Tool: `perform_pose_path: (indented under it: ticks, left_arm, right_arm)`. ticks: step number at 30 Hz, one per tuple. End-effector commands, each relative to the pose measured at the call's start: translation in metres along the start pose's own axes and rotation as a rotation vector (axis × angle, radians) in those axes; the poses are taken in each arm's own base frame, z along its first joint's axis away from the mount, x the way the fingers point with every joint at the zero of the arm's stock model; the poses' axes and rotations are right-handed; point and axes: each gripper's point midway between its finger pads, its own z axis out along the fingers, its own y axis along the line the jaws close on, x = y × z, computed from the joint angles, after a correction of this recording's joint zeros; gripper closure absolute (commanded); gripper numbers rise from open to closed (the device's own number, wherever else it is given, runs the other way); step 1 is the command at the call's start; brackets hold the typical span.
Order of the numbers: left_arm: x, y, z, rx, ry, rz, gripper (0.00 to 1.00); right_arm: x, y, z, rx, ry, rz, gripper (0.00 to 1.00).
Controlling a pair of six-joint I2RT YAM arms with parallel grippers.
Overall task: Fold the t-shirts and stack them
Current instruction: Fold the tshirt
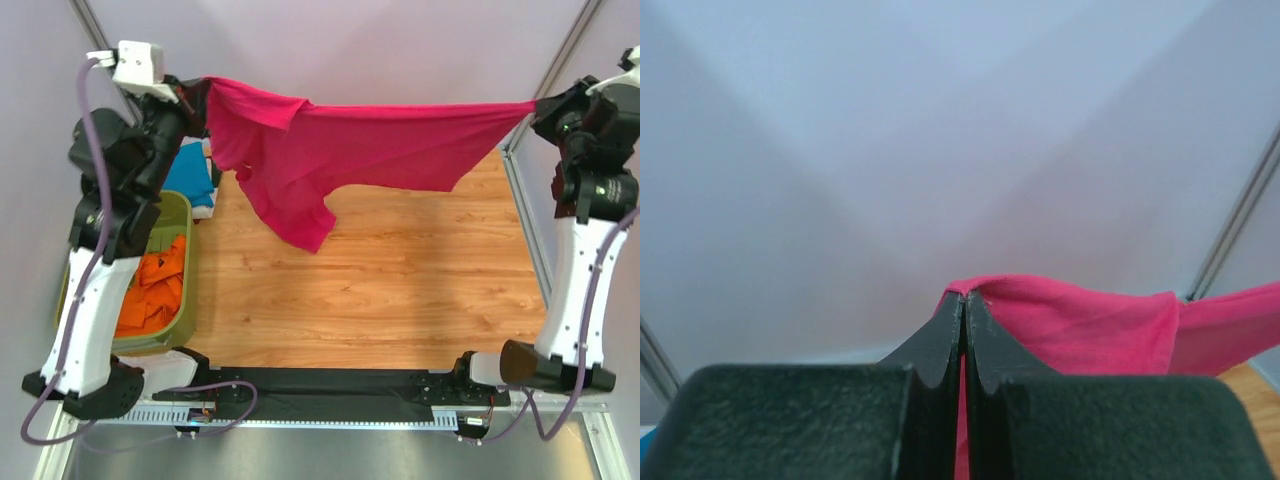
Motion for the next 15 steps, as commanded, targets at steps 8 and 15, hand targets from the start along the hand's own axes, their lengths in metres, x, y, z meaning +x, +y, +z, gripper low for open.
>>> perform_pose_path:
  ticks: [8, 15]
  left_arm:
    - [-0.111, -0.002, -0.136, 0.091, -0.204, 0.125, 1.00]
    - [-0.127, -0.019, -0.172, 0.204, -0.215, 0.119, 1.00]
  right_arm:
    - [-0.067, 0.007, -0.138, 0.037, -0.203, -0.115, 1.00]
    - [-0.085, 0.005, -0.191, 0.063, -0.286, -0.141, 1.00]
